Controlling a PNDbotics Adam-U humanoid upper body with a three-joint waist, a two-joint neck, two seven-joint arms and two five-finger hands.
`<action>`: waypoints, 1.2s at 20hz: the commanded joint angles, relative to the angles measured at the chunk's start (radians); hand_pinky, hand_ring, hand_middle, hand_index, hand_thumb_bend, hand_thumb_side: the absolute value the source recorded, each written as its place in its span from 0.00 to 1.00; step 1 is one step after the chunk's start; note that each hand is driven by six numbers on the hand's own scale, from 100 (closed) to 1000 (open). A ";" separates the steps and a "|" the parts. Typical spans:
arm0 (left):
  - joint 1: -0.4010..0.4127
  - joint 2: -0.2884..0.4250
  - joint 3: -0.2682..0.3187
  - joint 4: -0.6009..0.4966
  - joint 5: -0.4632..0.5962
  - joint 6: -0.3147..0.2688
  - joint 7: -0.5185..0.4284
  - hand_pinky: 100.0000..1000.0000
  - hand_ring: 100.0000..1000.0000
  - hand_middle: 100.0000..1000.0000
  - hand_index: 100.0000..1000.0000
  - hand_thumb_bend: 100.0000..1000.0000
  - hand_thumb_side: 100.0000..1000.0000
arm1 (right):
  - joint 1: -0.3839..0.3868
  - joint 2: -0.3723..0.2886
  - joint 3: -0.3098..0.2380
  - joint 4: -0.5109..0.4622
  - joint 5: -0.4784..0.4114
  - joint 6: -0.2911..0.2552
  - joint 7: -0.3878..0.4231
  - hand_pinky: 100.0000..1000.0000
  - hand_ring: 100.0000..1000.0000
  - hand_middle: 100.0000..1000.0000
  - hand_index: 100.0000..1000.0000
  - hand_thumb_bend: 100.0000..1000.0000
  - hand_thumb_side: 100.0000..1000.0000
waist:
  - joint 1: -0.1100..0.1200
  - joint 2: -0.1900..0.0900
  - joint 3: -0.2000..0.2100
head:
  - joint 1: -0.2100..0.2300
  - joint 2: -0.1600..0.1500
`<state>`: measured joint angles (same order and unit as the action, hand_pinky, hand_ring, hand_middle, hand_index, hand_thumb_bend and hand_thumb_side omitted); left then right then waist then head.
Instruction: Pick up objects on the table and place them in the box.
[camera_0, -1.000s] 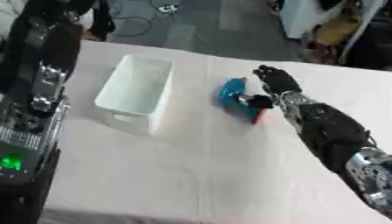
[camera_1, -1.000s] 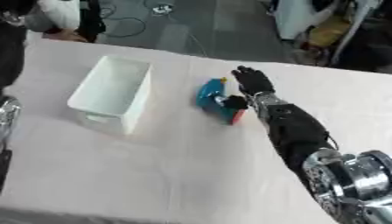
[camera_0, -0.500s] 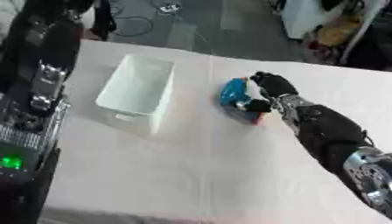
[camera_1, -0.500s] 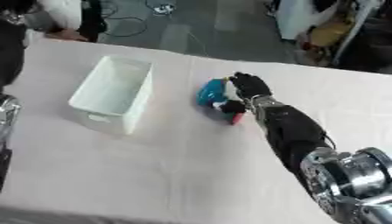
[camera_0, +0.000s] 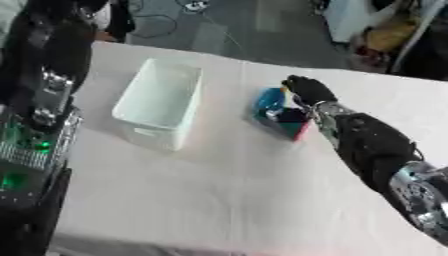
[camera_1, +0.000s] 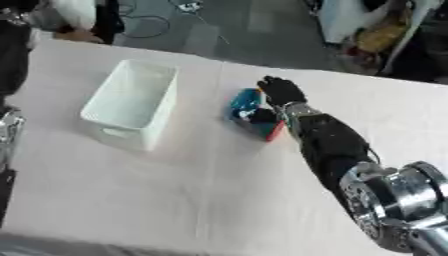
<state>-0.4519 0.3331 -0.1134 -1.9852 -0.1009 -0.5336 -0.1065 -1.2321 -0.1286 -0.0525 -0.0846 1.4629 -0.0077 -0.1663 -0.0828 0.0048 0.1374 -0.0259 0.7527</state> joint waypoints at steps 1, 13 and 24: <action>-0.015 0.001 0.001 -0.015 0.005 0.000 -0.004 0.79 0.66 0.85 0.86 0.30 1.00 | -0.035 -0.014 0.003 -0.005 0.001 0.004 -0.007 0.96 1.00 1.00 1.00 0.62 1.00 | 0.004 -0.009 0.000 | -0.005 -0.009; -0.015 0.002 0.002 -0.015 0.005 -0.001 -0.006 0.79 0.66 0.85 0.86 0.30 1.00 | -0.035 -0.015 0.015 0.027 -0.013 0.032 -0.011 0.96 1.00 1.00 1.00 0.63 1.00 | 0.005 -0.006 0.000 | -0.009 -0.015; -0.023 0.000 0.003 -0.015 0.004 -0.002 -0.006 0.79 0.66 0.85 0.86 0.30 1.00 | -0.027 -0.023 0.042 0.062 -0.015 0.025 -0.018 0.96 1.00 1.00 1.00 0.62 1.00 | 0.004 0.004 0.003 | -0.004 -0.018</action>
<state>-0.4595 0.3329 -0.1135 -1.9852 -0.1001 -0.5340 -0.1106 -1.2401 -0.1294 -0.0154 -0.0214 1.4485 0.0199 -0.1813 -0.0831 0.0172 0.1391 -0.0263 0.7499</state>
